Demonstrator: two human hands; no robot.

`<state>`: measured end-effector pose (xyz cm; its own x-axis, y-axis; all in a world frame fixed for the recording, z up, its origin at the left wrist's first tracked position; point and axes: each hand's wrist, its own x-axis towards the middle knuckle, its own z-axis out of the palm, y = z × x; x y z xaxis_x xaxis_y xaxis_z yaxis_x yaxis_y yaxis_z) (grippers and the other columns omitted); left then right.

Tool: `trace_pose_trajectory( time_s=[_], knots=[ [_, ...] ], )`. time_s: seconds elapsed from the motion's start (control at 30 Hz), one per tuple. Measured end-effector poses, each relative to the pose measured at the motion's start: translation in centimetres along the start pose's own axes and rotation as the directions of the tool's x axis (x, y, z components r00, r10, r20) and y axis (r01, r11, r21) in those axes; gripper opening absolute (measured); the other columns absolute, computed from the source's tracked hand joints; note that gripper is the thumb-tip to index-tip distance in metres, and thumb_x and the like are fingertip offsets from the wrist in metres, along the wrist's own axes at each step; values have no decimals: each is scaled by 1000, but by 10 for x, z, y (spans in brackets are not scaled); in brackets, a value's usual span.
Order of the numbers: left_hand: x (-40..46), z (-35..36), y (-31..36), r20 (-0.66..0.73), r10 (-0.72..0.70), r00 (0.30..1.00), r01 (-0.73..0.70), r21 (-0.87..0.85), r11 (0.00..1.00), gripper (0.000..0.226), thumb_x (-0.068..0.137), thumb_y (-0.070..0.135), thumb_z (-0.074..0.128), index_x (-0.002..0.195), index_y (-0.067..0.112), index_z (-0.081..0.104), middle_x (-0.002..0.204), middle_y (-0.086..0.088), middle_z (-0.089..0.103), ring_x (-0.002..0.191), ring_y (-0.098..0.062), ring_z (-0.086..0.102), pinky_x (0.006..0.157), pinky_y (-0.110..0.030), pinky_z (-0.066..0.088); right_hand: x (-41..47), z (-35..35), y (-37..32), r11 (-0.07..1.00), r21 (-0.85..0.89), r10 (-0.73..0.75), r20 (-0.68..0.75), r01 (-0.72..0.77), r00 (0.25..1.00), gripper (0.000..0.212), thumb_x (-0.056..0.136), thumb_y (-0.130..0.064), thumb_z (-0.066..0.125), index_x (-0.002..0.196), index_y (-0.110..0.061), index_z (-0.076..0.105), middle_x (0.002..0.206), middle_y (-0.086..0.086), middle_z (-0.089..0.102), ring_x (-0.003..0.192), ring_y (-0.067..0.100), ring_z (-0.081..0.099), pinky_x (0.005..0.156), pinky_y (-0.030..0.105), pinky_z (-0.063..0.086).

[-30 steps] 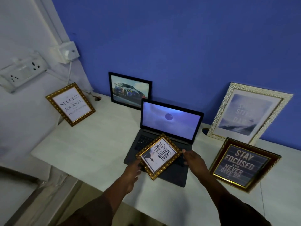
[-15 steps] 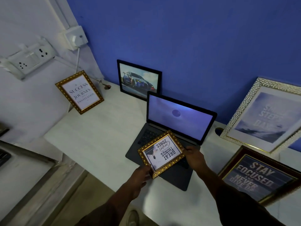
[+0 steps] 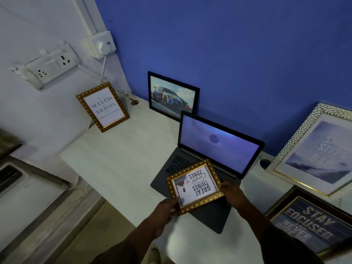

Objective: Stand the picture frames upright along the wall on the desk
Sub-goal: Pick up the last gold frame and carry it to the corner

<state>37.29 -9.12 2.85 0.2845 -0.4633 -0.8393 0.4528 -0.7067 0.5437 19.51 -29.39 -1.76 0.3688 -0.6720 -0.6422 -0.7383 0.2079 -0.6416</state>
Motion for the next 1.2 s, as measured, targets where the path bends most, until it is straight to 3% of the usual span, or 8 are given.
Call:
trace_pose_trajectory(
  time_s=[0.13,0.33,0.4,0.47,0.53,0.67,0.9,1.2],
  knots=[
    [-5,-2,1,36,17,999,-17,10,1000,50,96,46,58,138,19,53,138,-8,60,130,-28,55,111,-40,35,-20,9,-20,922,359,-153,-11,147,988,12,101,-24,59,109,-15,62,113,11,72,102,22,69,80,35,60],
    [-20,-14,18,-116,364,924,-331,233,914,12,100,34,58,109,25,60,116,0,67,93,-5,60,74,-20,47,-52,18,-82,886,234,-385,-110,400,916,18,100,-30,59,103,-15,69,97,0,78,90,11,75,74,28,61],
    [-26,-29,32,-168,555,815,-480,342,808,11,99,30,62,108,25,62,109,4,67,94,-6,66,68,-12,47,-66,18,-105,851,127,-485,-182,509,856,17,100,-28,60,98,-16,71,88,-2,78,81,4,74,69,18,56],
    [-26,-46,47,-161,719,676,-571,503,649,33,96,31,65,126,18,60,119,6,59,113,-15,62,86,-17,48,-79,20,-128,806,28,-578,-180,591,796,16,100,-29,60,96,-19,71,86,-5,77,78,3,73,66,15,55],
    [-35,-69,64,-159,798,581,-583,602,545,54,94,38,64,142,19,47,134,4,50,127,-14,49,103,-29,46,-92,26,-154,777,-50,-627,-146,628,765,15,98,-35,63,91,-25,71,84,-6,77,77,5,73,68,23,58],
    [-56,-117,92,-92,930,355,-649,692,316,50,97,40,56,142,24,46,141,7,49,129,-10,44,108,-30,41,-111,51,-206,713,-189,-696,-70,675,715,14,90,-40,70,80,-31,70,78,-9,75,74,5,70,70,32,56],
    [-82,-205,101,98,881,463,-752,570,332,30,105,45,45,92,25,64,80,4,69,72,-6,65,67,-30,50,-138,128,-283,600,-219,-771,97,769,629,15,91,-43,67,83,-31,73,80,-9,76,78,6,71,74,41,59],
    [-69,-283,76,-333,808,485,-749,318,581,40,105,41,47,82,13,65,76,-11,71,65,-13,64,60,-33,47,-113,163,-316,679,-79,-718,132,730,683,16,95,-47,62,101,-35,71,93,-1,76,88,11,73,82,33,58]
  ],
)
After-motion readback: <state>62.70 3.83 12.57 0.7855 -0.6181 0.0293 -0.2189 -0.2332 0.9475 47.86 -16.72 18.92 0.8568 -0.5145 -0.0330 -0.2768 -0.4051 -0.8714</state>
